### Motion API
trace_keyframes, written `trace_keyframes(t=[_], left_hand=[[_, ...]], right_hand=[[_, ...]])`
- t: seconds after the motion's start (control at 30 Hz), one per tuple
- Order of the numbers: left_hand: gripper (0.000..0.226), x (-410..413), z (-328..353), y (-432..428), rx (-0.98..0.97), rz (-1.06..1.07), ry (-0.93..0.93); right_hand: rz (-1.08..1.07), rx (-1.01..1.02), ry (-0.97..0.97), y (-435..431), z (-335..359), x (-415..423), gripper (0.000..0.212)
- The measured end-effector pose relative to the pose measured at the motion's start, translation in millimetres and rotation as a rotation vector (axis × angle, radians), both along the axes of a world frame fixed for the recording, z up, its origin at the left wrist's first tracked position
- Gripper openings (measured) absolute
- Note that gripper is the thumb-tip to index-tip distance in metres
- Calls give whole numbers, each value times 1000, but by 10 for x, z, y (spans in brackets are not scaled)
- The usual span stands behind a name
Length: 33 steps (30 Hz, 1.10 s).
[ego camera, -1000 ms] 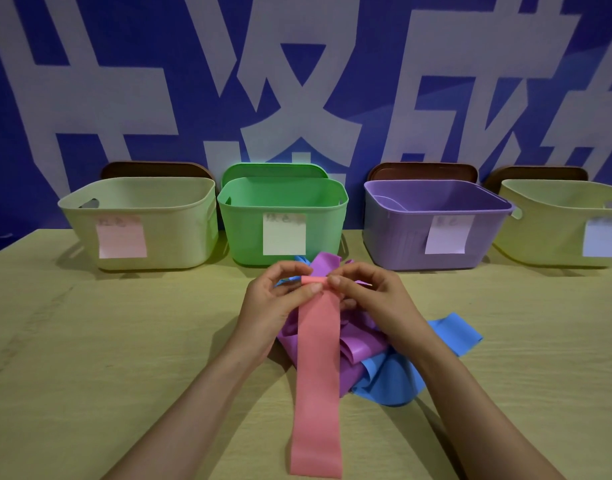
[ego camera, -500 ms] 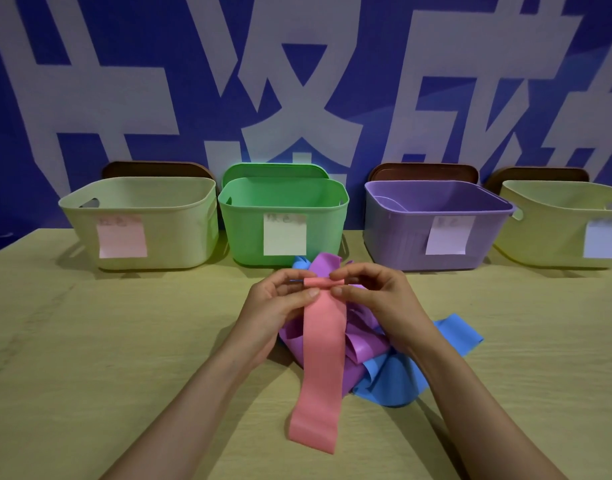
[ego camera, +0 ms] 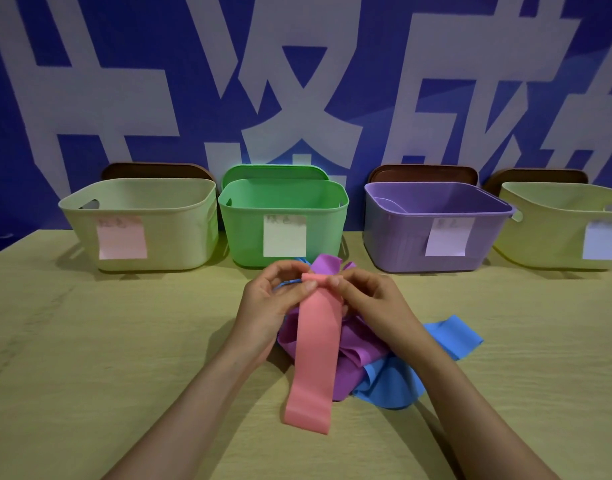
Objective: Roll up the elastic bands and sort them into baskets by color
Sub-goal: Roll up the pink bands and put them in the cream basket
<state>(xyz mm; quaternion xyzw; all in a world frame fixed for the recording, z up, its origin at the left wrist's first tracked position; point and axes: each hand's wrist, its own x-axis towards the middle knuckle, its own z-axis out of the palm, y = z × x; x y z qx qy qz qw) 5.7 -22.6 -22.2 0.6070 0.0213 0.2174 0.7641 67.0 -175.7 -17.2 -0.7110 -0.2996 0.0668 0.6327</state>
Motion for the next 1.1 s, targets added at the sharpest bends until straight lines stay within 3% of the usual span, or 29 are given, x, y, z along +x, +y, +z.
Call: trace_keyframes(t=[0.17, 0.3, 0.47, 0.7, 1.1], left_hand=[[31, 8, -16, -18, -50, -44, 67], [14, 18, -4, -13, -141, -53, 59], [14, 40, -40, 19, -24, -8, 32], [23, 8, -17, 11, 81, -1, -22], [27, 17, -60, -12, 36, -62, 83]], right_hand=[[-25, 55, 2, -21, -21, 37, 15], [4, 55, 8, -17, -11, 29, 18], [29, 33, 0, -17, 4, 30, 24], [-16, -1, -10, -20, -12, 35, 14], [17, 118, 116, -52, 30, 21, 17]])
